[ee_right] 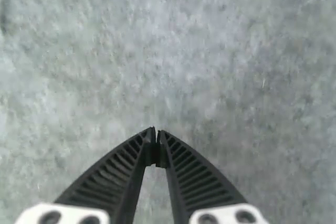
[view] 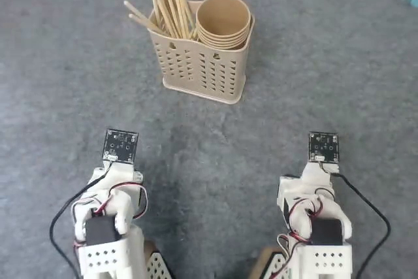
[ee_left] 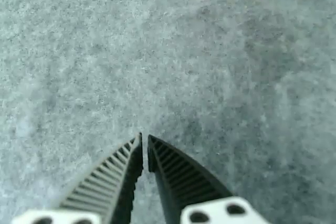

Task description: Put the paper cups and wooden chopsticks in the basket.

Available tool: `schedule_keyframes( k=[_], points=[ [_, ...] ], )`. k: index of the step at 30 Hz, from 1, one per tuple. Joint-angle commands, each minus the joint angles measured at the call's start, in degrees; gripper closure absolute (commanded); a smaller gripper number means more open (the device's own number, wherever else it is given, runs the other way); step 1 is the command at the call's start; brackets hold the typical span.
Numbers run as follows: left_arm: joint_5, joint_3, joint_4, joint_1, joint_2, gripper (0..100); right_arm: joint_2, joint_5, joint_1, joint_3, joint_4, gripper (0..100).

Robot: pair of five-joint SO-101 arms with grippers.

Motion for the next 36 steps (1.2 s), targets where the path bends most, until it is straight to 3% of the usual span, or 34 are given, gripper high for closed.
schedule_keyframes(
  k=[1, 8, 18, 36],
  points=[
    [-0.4, -0.2, 0.4, 0.0, -0.1, 99, -0.9, 0.7, -0.7, 1.0, 0.9, 99.1],
    [0.2, -0.3, 0.4, 0.3, 0.0, 99, -0.9, 0.7, -0.7, 1.0, 1.1, 99.1],
    [15.1, -0.3, 0.2, -0.2, -0.1, 99, -0.9, 0.7, -0.7, 1.0, 1.1, 99.1],
    [15.2, -0.3, 0.3, -0.3, -0.1, 99, -0.9, 0.7, -0.7, 1.0, 1.1, 99.1]
  ],
)
